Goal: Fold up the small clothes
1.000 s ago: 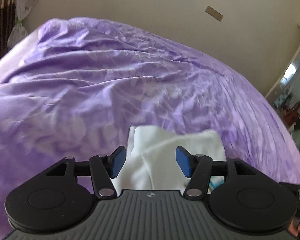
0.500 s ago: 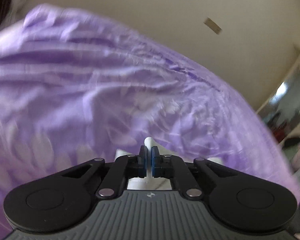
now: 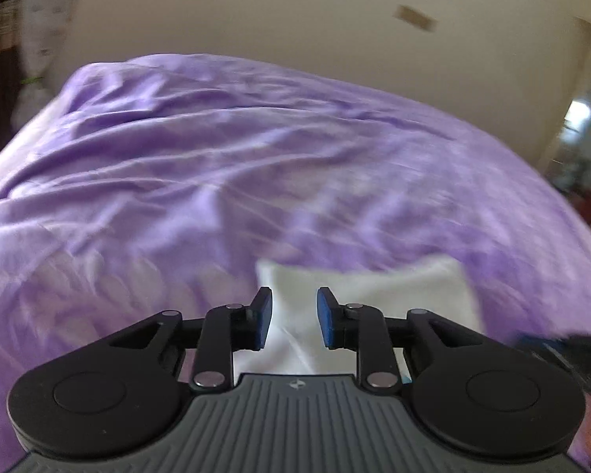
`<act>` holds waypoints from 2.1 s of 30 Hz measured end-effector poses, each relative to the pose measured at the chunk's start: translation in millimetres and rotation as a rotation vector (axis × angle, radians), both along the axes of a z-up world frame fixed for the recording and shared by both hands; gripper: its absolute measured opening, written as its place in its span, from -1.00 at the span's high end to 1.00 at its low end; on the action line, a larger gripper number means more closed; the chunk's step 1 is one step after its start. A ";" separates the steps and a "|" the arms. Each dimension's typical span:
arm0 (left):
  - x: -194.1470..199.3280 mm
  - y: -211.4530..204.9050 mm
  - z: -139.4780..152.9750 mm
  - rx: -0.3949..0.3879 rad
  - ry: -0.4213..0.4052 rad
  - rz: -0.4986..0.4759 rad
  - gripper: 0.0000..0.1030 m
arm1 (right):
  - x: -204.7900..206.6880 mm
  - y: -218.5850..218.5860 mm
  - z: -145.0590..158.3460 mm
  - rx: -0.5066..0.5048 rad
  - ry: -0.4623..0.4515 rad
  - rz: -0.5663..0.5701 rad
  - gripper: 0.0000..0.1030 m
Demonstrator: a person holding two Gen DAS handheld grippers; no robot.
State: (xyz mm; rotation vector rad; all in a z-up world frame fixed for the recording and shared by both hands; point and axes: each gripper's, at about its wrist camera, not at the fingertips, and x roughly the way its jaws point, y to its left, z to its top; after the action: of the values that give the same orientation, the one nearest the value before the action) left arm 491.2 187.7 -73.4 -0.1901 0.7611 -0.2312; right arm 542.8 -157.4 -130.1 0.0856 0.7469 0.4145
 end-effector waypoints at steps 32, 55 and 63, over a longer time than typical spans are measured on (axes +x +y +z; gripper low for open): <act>-154.2 -25.8 -79.8 0.045 0.218 0.087 0.79 | -171.5 4.3 -59.8 0.030 0.141 -0.054 0.75; -71.8 54.7 -70.3 -0.409 0.053 0.141 -0.57 | -81.8 -49.7 -39.1 0.478 0.197 -0.204 -0.28; -16.7 45.1 -101.5 -0.391 0.080 0.066 -0.57 | -33.6 -39.7 -68.5 0.572 0.247 -0.191 -0.29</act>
State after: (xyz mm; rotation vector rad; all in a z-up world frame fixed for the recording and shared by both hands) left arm 474.5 232.8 -174.8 -0.5965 0.7828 -0.3100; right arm 509.2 -197.1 -198.6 0.7508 0.8350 0.4287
